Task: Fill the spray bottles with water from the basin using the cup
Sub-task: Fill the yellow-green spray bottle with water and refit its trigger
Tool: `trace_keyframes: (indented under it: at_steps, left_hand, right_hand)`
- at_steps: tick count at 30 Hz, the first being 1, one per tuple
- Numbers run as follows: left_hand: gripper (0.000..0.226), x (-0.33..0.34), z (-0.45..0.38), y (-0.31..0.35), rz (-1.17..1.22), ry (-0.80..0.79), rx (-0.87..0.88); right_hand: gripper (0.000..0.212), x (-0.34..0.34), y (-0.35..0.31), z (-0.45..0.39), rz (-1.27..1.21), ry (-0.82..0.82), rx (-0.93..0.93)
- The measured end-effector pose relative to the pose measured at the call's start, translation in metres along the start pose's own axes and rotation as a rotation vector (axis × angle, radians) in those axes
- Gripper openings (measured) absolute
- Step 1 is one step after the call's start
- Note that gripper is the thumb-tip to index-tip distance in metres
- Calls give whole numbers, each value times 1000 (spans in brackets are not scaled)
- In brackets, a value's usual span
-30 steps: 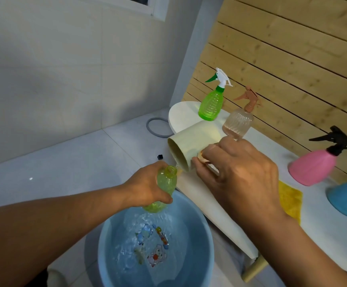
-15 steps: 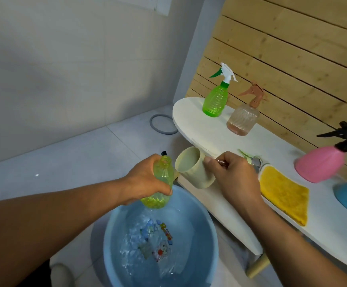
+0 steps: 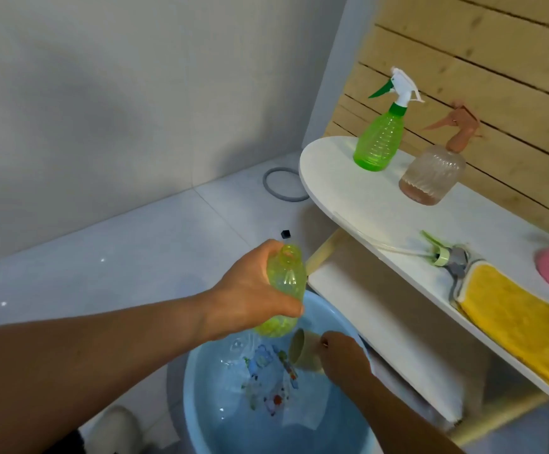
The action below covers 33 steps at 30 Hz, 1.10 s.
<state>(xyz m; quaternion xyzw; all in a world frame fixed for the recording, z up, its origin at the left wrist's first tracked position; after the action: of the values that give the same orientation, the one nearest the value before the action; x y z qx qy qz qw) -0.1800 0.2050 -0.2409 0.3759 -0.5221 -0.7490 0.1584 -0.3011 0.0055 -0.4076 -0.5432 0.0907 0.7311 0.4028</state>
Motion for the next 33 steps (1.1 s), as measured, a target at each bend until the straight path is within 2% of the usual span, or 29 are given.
trace_keyframes:
  at_steps: [4, 7, 10, 15, 23, 33]
  left_hand:
    - [63, 4, -3, -3, -9, 16, -19]
    - [62, 3, -7, -5, -23, 29, -31]
    - [61, 1, -11, -8, -37, 53, -45]
    - [63, -5, -14, -11, -71, 62, -59]
    - [65, -17, -5, -8, -82, 48, -45]
    - [70, -29, 8, -3, -108, 102, -53]
  right_hand:
    - [30, 18, 5, -12, 115, 11, -57]
    - [31, 34, 1, -18, 247, -48, -109]
    - [30, 57, -6, -19, 234, -101, -112]
    - [28, 76, -19, -14, -66, -79, -41]
    - [37, 28, -14, 7, -738, 18, 116]
    - [35, -105, -44, 80, -1007, 100, 4]
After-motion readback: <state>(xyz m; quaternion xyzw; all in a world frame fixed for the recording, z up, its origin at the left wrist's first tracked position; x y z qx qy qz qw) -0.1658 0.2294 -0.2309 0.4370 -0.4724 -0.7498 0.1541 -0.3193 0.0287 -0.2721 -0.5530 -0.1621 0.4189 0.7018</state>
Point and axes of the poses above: each hand's wrist, its own z-axis away from the middle knuckle, its own x-axis out of the palm, y = z × x, the point moved 3 cm from there along -z, towards the middle knuckle, and after that the axes turned 9 degrees about -z, right-handed, at the moved point
